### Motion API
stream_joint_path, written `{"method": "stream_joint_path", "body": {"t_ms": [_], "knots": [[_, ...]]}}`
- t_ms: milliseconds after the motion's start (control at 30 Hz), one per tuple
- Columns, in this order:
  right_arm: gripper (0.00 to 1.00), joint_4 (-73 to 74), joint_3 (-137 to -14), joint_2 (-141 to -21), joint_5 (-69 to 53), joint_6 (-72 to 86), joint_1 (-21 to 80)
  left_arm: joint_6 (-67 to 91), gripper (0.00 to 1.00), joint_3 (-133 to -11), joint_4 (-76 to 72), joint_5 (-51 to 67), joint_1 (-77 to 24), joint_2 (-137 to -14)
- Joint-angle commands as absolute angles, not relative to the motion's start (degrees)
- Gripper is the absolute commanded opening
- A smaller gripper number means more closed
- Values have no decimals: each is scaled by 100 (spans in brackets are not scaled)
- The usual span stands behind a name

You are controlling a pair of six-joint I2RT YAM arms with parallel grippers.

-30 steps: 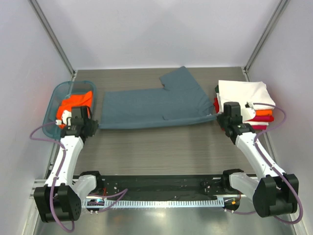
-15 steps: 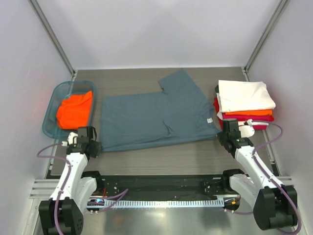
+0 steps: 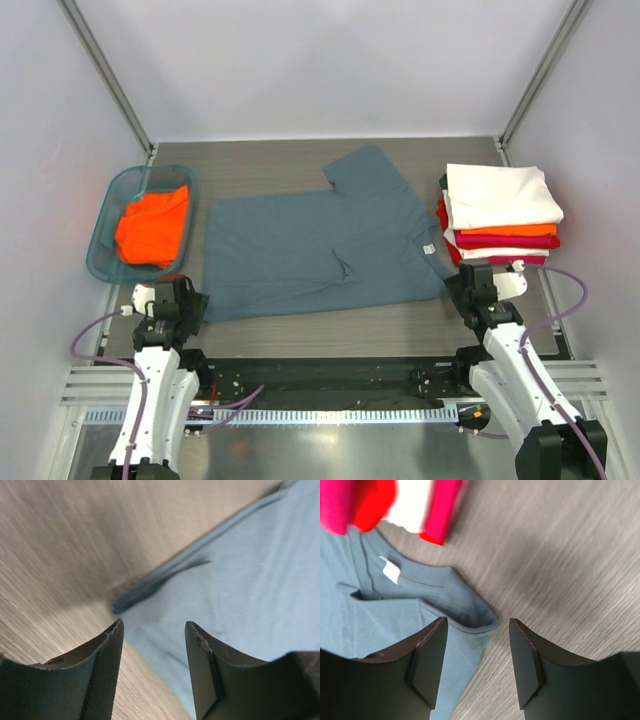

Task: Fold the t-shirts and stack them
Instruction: Fold the tshirt

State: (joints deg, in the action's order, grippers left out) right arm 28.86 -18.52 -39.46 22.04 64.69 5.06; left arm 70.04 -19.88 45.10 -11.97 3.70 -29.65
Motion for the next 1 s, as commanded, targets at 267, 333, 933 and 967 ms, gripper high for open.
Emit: {"method": "stream_joint_path", "body": {"t_ms": [267, 333, 933, 967], "knots": [[53, 2164, -3936, -5395, 786, 3596, 562, 5275, 64, -4163, 4158, -801, 343, -3804], [52, 2022, -4235, -5877, 564, 3237, 615, 4809, 64, -4394, 3817, -206, 334, -4305], [45, 1661, -6283, -9307, -195, 2224, 1107, 4931, 67, -6160, 1371, 193, -2636, -8426], [41, 1661, -6432, -9395, -115, 2189, 1212, 4931, 66, -6387, 1362, 193, -2793, -8768]]}}
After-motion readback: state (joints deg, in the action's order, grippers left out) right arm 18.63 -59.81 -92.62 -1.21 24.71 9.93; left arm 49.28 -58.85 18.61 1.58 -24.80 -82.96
